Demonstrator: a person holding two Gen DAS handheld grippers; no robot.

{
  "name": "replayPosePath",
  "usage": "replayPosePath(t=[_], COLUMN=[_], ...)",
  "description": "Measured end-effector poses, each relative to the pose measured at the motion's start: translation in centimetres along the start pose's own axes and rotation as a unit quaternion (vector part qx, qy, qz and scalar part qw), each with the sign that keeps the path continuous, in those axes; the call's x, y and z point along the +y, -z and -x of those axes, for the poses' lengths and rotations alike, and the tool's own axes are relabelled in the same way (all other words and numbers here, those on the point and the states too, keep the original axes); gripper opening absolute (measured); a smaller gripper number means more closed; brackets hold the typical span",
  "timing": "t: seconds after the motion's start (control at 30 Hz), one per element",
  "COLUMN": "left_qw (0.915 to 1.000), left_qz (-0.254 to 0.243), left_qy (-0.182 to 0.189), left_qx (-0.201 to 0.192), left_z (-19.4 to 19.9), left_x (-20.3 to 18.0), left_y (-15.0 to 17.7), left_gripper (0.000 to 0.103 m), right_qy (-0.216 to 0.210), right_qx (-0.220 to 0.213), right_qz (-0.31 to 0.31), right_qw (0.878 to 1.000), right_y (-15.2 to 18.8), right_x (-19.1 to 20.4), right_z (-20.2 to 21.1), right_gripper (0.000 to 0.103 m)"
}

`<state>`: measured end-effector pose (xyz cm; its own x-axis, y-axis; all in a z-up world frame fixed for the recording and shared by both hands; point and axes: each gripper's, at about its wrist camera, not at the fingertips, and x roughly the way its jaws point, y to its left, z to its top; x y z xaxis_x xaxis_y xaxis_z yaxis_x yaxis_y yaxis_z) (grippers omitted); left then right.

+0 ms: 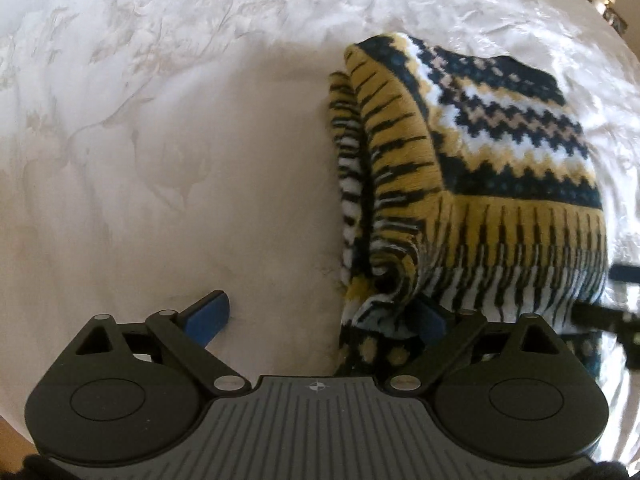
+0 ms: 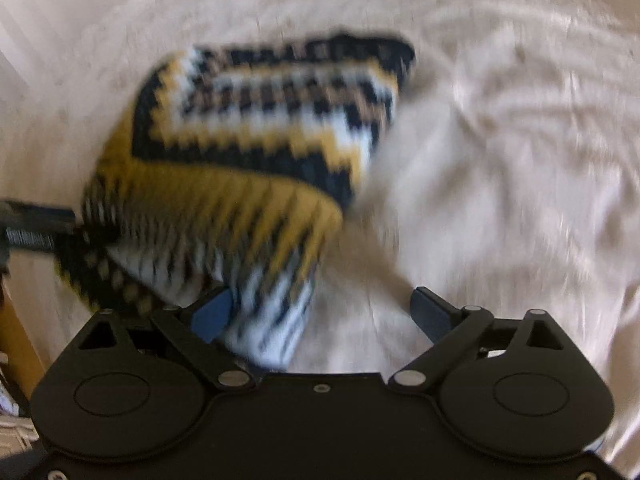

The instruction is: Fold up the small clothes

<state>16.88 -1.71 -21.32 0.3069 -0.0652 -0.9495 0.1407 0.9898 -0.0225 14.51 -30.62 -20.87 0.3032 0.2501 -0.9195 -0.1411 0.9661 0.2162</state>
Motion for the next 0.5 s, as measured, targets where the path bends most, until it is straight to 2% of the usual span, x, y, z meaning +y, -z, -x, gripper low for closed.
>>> replayPosePath(t=[0.13, 0.3, 0.4, 0.5], left_qw=[0.9999, 0.9969, 0.9955, 0.9951], left_qz=[-0.008, -0.013, -0.013, -0.023], left_qy=[-0.001, 0.006, 0.001, -0.022], left_qx=[-0.012, -0.078, -0.094, -0.094], left_z=[1.6, 5.6, 5.4, 3.6], left_x=[-0.4, -1.3, -2.0, -2.5], left_y=[-0.2, -1.4, -3.5, -5.5], left_gripper=[0.095, 0.095, 0.095, 0.095], right_qy=[-0.001, -0.010, -0.013, -0.015], right_qx=[-0.001, -0.034, -0.049, -0.056], right_qz=[-0.010, -0.036, -0.044, -0.045], right_qw=[1.000, 0.999, 0.998, 0.997], right_y=[0.9, 0.9, 0.7, 0.4], right_x=[-0.4, -0.6, -0.7, -0.9], right_z=[0.7, 3.1, 3.8, 4.2], right_gripper=[0.096, 0.096, 0.096, 0.096])
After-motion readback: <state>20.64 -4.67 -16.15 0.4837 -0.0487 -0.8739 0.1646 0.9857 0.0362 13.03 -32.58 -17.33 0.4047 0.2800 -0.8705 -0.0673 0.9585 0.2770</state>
